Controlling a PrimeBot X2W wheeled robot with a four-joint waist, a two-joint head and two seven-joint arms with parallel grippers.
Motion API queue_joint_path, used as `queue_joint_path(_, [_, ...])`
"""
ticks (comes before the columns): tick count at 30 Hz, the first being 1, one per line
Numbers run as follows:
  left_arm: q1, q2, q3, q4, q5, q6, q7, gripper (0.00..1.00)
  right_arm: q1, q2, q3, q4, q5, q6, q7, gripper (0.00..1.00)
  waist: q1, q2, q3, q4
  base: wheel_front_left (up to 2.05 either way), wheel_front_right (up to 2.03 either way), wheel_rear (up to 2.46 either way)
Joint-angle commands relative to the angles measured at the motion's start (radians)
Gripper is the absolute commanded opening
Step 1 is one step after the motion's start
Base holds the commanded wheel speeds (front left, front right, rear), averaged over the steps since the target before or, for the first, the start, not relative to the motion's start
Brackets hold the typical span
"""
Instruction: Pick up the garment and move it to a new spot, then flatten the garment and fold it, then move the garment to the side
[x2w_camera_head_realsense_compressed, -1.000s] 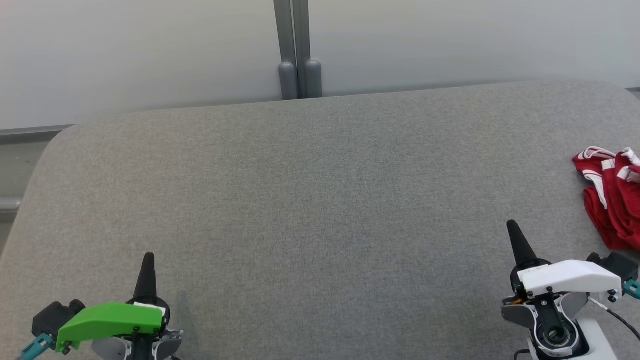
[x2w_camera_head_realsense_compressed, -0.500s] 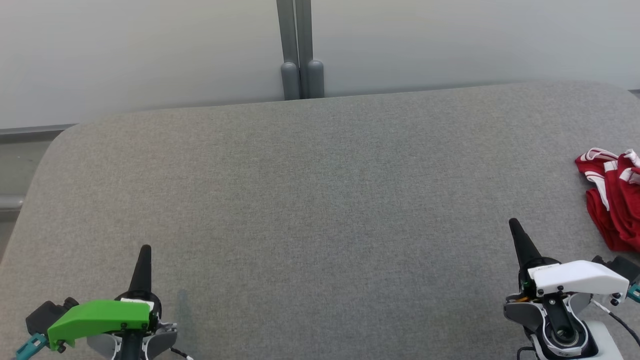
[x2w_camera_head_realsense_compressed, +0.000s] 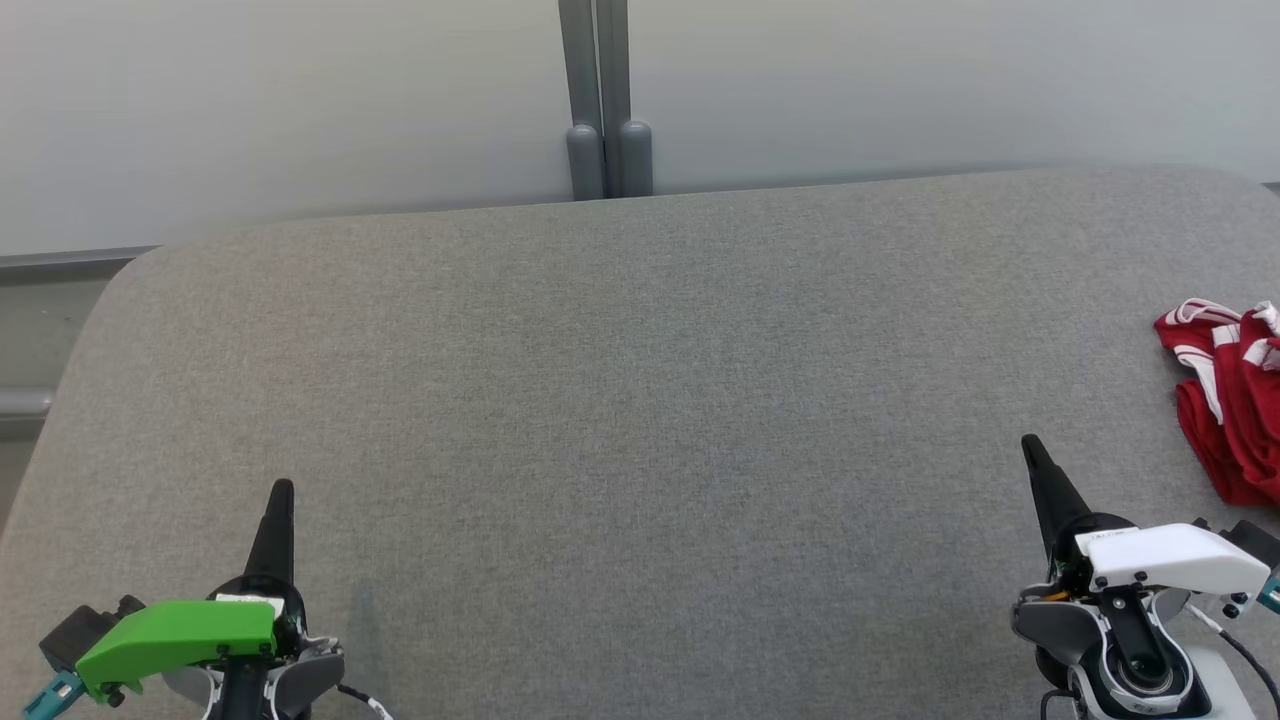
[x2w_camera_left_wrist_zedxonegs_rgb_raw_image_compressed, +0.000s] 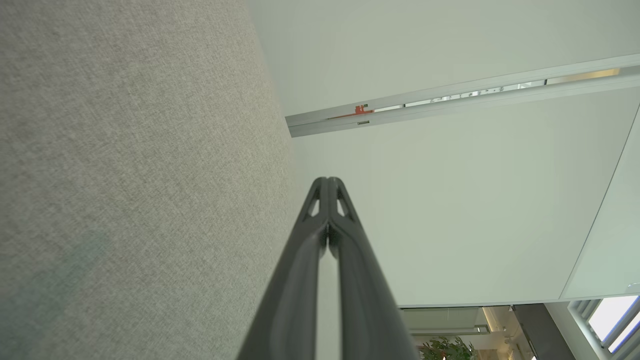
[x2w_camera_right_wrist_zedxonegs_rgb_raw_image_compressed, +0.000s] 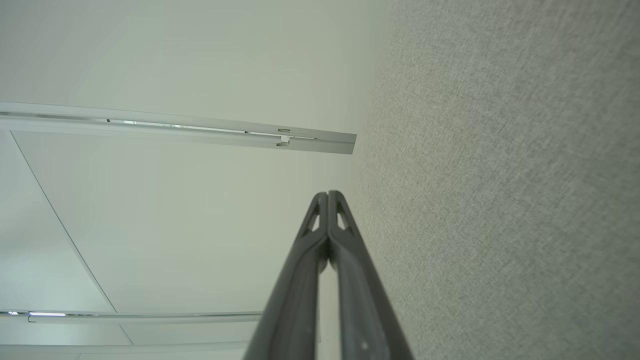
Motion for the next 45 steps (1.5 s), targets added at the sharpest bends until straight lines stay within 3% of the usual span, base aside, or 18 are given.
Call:
queue_joint_path(1, [-0.020,0.007,0.006,-0.009,-0.026,-0.009,0.006,0.00,0.008,-0.005,-0.005,-0.013,0.025,0.001,0.008,0.00,0.0000,0.0000,0.000,0.001,0.00,0.00,0.00])
queue_joint_path(24, [-0.023,0.008,0.030,-0.030,-0.178,-0.035,0.047,0.00,0.026,-0.006,-0.019,-0.043,0.185,0.001,0.048,0.00,0.0000,0.0000,-0.002,0.010,0.00,0.00,0.00])
queue_joint_path(45, [-0.022,0.008,0.029,-0.030,-0.174,-0.035,0.048,0.00,0.025,-0.006,-0.019,-0.043,0.184,0.001,0.049,0.00,0.0000,0.0000,-0.002,0.010,0.00,0.00,0.00])
